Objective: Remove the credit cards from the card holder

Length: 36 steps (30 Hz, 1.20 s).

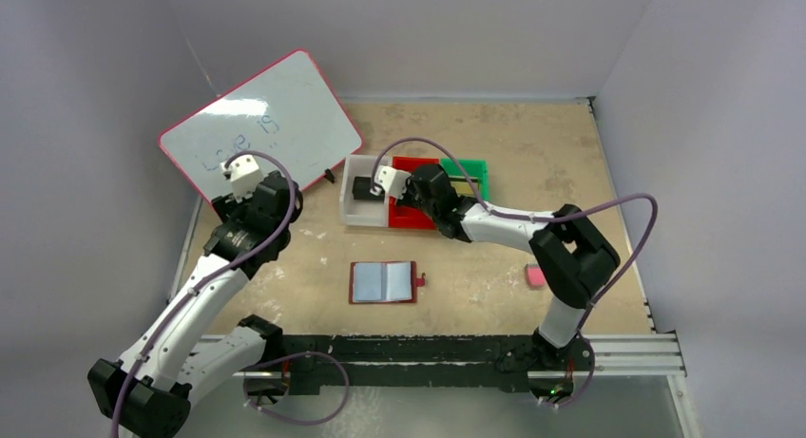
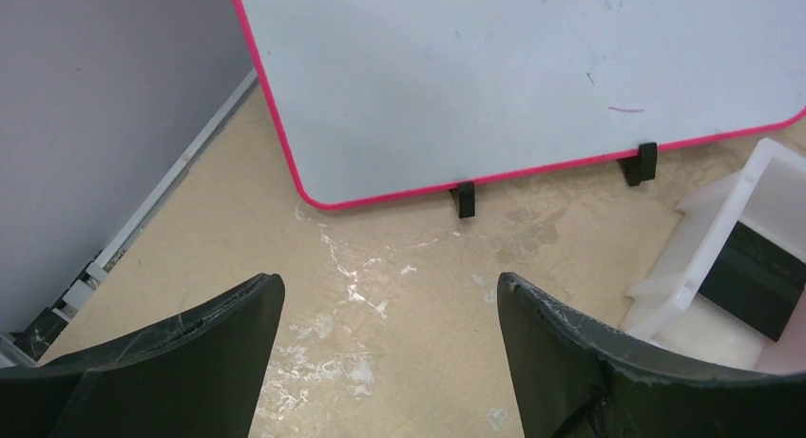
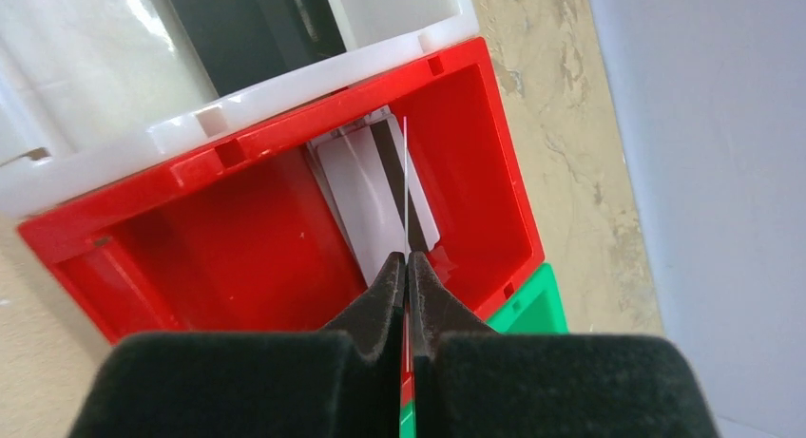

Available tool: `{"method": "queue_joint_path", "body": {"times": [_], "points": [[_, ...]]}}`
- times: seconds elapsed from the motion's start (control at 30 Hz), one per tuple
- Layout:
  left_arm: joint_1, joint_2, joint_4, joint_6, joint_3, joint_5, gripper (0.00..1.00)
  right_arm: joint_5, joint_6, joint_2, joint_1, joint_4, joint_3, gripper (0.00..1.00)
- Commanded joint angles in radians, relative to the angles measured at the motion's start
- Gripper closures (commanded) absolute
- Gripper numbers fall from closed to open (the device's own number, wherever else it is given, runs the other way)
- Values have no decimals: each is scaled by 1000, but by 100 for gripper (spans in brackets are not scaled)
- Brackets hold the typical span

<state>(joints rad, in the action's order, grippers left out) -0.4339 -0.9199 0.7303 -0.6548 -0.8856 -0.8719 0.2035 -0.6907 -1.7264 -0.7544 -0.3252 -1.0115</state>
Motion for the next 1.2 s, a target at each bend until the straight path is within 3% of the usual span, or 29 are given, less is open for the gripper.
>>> {"method": "queue_joint_path", "body": {"times": [0.0, 0.37, 0.7, 1.0, 1.17], "points": [[4, 37, -6, -19, -4, -68, 16, 80, -93, -40, -2, -5, -79, 100], [4, 35, 7, -18, -13, -83, 16, 116, -135, -130, 9, 14, -148, 100], [4, 129, 32, -66, -14, -176, 16, 99, -150, -184, 31, -10, -166, 99], [4, 188, 30, -80, -3, -197, 16, 73, -165, -201, 36, -21, -162, 83], [4, 179, 30, -76, -7, -193, 16, 66, -165, -196, 36, -6, -161, 80]]}}
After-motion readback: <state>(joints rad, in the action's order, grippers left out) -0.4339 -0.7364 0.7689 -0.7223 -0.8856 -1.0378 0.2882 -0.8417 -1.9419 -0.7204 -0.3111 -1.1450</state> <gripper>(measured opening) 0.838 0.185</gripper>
